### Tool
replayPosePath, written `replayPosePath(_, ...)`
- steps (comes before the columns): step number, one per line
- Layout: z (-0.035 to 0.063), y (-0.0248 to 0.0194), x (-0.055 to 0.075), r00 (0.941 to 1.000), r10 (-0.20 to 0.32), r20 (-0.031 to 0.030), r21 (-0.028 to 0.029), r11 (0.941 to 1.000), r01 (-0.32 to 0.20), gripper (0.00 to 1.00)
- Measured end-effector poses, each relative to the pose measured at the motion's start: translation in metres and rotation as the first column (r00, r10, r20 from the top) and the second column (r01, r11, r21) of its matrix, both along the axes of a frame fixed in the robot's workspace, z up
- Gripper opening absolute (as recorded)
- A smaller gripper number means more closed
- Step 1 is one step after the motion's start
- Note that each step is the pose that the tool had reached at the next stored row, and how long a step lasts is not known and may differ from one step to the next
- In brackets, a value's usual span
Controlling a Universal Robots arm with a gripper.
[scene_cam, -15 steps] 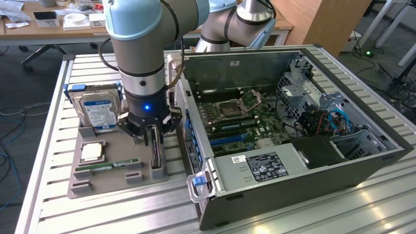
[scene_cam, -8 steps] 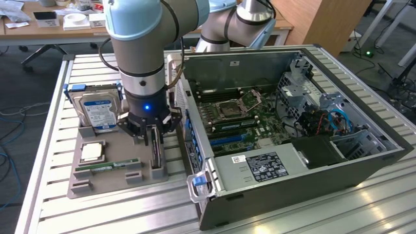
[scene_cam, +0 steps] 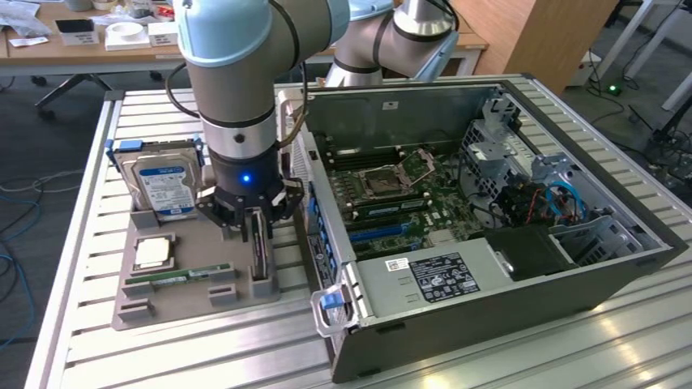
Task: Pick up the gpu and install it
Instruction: 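Pick up the gpu and move the gpu toward the slot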
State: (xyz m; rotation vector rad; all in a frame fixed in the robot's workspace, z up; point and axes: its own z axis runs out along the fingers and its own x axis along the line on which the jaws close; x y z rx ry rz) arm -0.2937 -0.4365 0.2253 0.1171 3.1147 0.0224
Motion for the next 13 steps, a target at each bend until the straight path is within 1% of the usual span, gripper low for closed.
replayPosePath(13,0.0038,0.0,0.0,1.0,0.0,0.0002,0.0002,1.0,0.0,0.42)
